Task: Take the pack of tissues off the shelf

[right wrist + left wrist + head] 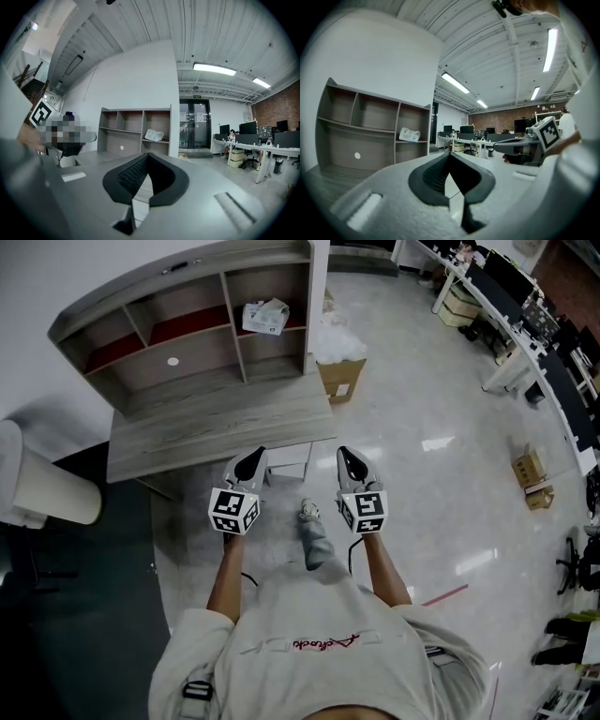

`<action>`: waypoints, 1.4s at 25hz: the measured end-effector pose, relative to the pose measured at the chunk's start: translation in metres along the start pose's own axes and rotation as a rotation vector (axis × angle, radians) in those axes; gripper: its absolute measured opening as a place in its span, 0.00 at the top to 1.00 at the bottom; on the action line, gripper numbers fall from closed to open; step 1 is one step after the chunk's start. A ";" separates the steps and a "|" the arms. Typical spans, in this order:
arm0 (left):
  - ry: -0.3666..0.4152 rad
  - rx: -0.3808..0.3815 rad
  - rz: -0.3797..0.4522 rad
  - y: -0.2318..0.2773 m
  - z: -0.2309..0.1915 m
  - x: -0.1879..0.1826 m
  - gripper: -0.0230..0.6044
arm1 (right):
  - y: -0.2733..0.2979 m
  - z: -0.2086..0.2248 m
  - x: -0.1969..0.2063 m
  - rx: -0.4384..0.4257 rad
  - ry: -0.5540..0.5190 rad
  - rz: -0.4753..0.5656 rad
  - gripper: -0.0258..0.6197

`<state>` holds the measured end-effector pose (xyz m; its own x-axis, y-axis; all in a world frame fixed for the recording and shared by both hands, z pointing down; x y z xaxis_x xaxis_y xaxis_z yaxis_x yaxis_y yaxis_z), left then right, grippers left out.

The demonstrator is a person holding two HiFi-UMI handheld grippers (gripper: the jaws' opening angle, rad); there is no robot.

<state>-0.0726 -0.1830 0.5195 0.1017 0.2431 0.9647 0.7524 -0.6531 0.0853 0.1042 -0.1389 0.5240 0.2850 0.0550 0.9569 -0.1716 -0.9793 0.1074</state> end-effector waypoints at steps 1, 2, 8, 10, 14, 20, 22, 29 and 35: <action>0.002 -0.003 0.001 0.005 -0.003 -0.001 0.96 | 0.007 0.002 0.001 -0.004 0.001 0.003 0.95; 0.003 -0.007 0.002 0.010 -0.007 -0.001 0.96 | 0.014 0.004 0.002 -0.009 0.002 0.006 0.95; 0.007 -0.037 0.004 0.049 -0.037 -0.014 0.96 | 0.069 0.023 0.001 -0.042 0.002 0.021 0.95; 0.005 -0.050 0.006 0.064 -0.049 -0.020 0.96 | 0.090 0.030 -0.001 -0.056 0.002 0.023 0.95; -0.001 -0.076 0.009 0.095 -0.070 -0.031 0.96 | 0.132 0.047 -0.004 -0.090 0.000 0.024 0.95; -0.012 -0.133 0.012 0.137 -0.100 -0.046 0.96 | 0.192 0.069 -0.009 -0.154 -0.007 0.032 0.95; -0.014 -0.152 0.012 0.151 -0.108 -0.051 0.96 | 0.210 0.077 -0.011 -0.176 -0.007 0.035 0.95; -0.008 -0.210 0.006 0.194 -0.134 -0.063 0.96 | 0.270 0.101 -0.012 -0.237 0.002 0.056 0.95; -0.011 -0.259 0.014 0.220 -0.155 -0.068 0.96 | 0.314 0.112 -0.013 -0.290 -0.002 0.069 0.95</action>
<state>-0.0149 -0.4546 0.5111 0.1194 0.2394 0.9636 0.5591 -0.8182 0.1340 0.1524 -0.4694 0.5153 0.2646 -0.0107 0.9643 -0.4526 -0.8844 0.1144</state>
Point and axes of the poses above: the fingertips, and each gripper's own axes: y forward along the fingers, z to its right, x out of its underside, the point moved 1 cm from there along -y, backward along the fingers, and after that the axes turned 12 degrees about -y, right-handed, at the moved point
